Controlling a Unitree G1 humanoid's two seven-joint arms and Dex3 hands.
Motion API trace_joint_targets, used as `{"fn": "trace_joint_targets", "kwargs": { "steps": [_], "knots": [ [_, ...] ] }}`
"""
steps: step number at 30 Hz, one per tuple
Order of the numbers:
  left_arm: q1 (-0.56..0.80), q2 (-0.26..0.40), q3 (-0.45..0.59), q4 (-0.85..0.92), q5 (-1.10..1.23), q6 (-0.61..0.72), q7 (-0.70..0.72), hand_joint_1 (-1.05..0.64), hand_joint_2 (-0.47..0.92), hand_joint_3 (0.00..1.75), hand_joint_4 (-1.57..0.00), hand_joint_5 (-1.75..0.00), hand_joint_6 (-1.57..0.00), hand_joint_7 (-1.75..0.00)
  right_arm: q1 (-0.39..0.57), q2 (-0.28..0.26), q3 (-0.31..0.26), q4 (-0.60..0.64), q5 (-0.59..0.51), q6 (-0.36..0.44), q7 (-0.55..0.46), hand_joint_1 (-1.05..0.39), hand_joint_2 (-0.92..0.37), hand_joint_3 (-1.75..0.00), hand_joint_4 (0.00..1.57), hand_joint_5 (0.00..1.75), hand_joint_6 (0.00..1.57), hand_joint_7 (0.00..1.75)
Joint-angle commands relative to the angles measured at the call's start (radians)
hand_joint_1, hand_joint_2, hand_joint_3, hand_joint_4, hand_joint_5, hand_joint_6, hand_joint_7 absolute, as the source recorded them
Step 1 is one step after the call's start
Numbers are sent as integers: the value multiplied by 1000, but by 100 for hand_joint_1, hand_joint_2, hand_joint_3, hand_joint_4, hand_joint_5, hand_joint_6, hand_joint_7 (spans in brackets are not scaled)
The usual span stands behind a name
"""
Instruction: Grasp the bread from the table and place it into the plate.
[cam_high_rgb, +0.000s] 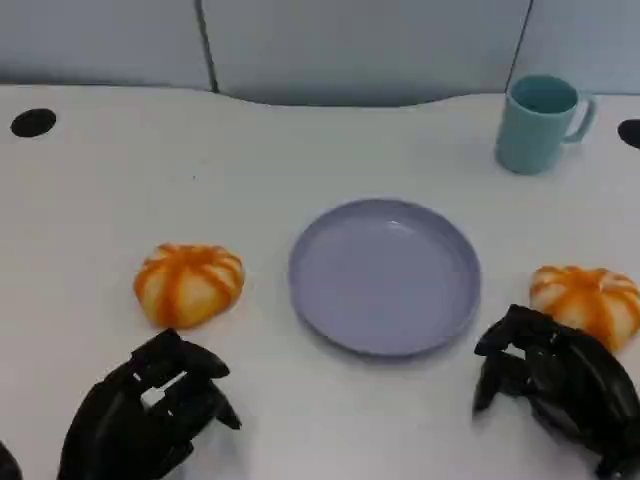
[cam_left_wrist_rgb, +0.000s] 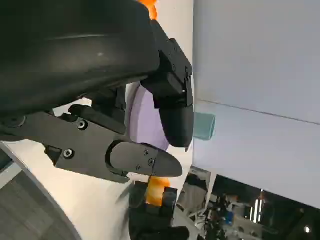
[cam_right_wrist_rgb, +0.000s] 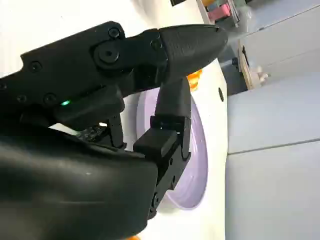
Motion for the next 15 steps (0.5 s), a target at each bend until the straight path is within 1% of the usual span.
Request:
{"fn": "trace_joint_targets", "kwargs": {
  "steps": [1, 15],
  "knots": [
    [-7, 14, 7, 7, 7, -10, 8, -44, 92, 18, -47, -174, -55, -124, -1, -18, -3, 20, -1, 0, -2, -51, -92, -27, 67, 158, 68, 119],
    [-12, 12, 11, 21, 7, -18, 9, -46, 92, 17, -48, -172, -57, -120, -5, -21, -2, 26, -1, 11, -3, -50, -92, -25, 70, 156, 69, 117]
  ]
}}
